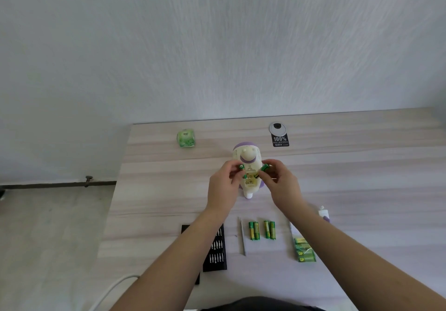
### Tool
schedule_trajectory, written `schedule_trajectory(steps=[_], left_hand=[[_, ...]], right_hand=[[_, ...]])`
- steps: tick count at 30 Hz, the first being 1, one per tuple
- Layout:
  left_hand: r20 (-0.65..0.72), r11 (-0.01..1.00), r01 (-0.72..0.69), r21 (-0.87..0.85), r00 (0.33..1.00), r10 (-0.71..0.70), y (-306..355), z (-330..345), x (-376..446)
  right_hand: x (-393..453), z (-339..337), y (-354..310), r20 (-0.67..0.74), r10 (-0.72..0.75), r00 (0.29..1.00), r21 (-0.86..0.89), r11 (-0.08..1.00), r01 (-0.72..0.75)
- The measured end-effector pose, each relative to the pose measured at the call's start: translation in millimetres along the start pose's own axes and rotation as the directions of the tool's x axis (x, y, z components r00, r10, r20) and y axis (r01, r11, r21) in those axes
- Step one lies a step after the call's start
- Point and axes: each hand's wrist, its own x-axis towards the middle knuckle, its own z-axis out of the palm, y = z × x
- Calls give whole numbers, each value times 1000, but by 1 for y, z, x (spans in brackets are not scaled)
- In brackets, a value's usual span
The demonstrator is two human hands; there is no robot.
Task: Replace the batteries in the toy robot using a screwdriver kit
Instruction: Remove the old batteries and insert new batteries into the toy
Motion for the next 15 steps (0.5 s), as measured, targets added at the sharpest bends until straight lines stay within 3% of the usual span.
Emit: schedule_trajectory(steps=[7, 15], left_hand=[[22, 992, -91, 93, 996, 89, -7, 4, 0], [73, 968, -146, 202, 988, 133, -8, 6, 2]], right_hand=[[6, 6, 8, 49, -169, 984, -170, 970, 175], [12, 10, 18, 83, -262, 962, -355, 894, 274]])
